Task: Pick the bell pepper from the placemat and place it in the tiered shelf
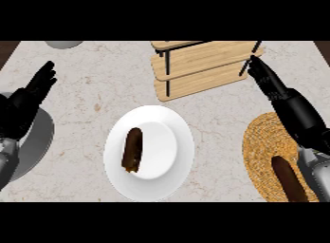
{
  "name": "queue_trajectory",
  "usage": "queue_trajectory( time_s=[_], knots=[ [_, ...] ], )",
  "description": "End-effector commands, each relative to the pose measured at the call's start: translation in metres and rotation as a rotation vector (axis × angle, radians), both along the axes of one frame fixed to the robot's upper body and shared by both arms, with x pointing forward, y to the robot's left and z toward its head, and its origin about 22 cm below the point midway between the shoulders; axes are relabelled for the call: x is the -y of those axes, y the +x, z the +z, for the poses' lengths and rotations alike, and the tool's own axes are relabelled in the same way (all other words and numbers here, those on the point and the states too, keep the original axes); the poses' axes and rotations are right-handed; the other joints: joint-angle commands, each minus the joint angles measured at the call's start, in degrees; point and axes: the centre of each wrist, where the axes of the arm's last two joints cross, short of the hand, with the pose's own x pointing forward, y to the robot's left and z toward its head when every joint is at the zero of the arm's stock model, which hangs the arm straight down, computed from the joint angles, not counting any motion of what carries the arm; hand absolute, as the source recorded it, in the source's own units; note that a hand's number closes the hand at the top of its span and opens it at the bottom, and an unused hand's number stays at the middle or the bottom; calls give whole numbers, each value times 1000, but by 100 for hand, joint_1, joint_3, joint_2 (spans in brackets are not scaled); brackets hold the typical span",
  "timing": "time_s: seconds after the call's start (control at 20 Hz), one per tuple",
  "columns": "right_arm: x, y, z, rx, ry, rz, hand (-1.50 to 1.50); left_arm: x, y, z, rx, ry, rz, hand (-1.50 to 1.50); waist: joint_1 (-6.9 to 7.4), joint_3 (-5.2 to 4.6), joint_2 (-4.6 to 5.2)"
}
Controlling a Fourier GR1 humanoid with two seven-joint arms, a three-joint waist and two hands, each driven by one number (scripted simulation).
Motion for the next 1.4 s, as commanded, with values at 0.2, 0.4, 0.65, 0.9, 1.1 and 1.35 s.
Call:
queue_trajectory(
  time_s=[0.2, 0.4, 0.65, 0.9, 1.1, 1.35],
  knots=[
    [159, -35, 20, 181, 59, -383, 150, -21, -47, -80, -282, -194, 263, 0, -438, 104, 146],
    [238, -82, -30, -155, -92, -738, 150, -9, -55, -91, -361, -316, 259, 0, -356, 107, 270],
    [292, -124, -40, -84, 51, -622, -150, 8, -56, -96, -395, -335, 242, 0, -222, 112, 212],
    [321, -147, -22, -126, -18, -399, -150, 19, -62, -102, -408, -337, 213, 0, -81, 95, 192],
    [343, -167, 5, -173, -71, -312, -150, 15, -63, -105, -419, -336, 227, 0, -126, 78, 170],
    [339, -153, 34, -250, -254, -267, -150, 13, -60, -92, -417, -340, 217, 0, -33, 71, 154]
  ],
)
